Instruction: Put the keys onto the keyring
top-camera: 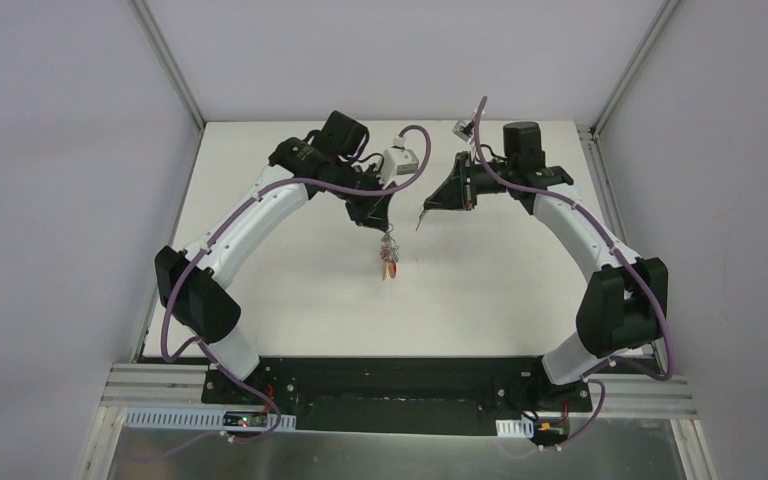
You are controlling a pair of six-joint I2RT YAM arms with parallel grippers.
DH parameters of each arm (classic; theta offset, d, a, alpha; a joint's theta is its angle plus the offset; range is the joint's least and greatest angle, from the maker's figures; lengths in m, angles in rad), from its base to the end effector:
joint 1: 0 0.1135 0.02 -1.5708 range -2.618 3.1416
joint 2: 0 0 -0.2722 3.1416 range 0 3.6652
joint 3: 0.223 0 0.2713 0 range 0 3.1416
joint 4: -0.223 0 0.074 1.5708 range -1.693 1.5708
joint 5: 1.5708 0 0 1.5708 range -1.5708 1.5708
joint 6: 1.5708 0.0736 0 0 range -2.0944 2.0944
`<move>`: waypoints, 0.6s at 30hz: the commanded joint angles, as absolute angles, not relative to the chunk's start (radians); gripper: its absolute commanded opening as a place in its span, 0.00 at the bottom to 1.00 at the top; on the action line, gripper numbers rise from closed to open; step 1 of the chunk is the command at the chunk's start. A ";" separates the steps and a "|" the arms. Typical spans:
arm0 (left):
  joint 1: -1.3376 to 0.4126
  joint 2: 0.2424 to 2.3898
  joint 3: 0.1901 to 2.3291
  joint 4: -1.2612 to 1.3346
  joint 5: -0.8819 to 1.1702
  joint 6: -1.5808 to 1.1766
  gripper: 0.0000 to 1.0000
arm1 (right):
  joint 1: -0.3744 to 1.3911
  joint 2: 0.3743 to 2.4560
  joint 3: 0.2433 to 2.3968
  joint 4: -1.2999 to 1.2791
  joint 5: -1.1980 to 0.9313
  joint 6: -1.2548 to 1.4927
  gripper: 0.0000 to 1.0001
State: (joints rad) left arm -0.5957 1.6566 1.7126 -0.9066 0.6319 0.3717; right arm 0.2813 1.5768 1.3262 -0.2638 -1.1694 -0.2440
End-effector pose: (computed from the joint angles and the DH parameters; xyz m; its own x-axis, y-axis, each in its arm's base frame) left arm 0.3002 -0.2560 0.3591 -0.2981 0.5562 -0.7758 0.9483 0.2655 -0.1741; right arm 0.3485 0.1712 0.3277 -0.2465 -0.1695 -0.9542 -0.9665 0.1154 0.2292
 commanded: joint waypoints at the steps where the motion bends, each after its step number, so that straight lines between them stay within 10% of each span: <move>1: -0.602 1.642 1.734 -0.839 0.692 0.321 0.00 | 0.292 1.532 1.288 -0.223 -1.312 -0.192 0.00; 18: -0.621 1.636 1.689 -0.798 0.721 0.279 0.00 | 0.392 1.537 1.272 -0.139 -1.269 -0.090 0.00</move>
State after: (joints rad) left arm -0.6159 1.6569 1.7012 -0.8394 0.6670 0.3046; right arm 0.3820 1.5719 1.2480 -0.1867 -1.2633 -0.1108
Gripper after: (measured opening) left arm 0.008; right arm 0.005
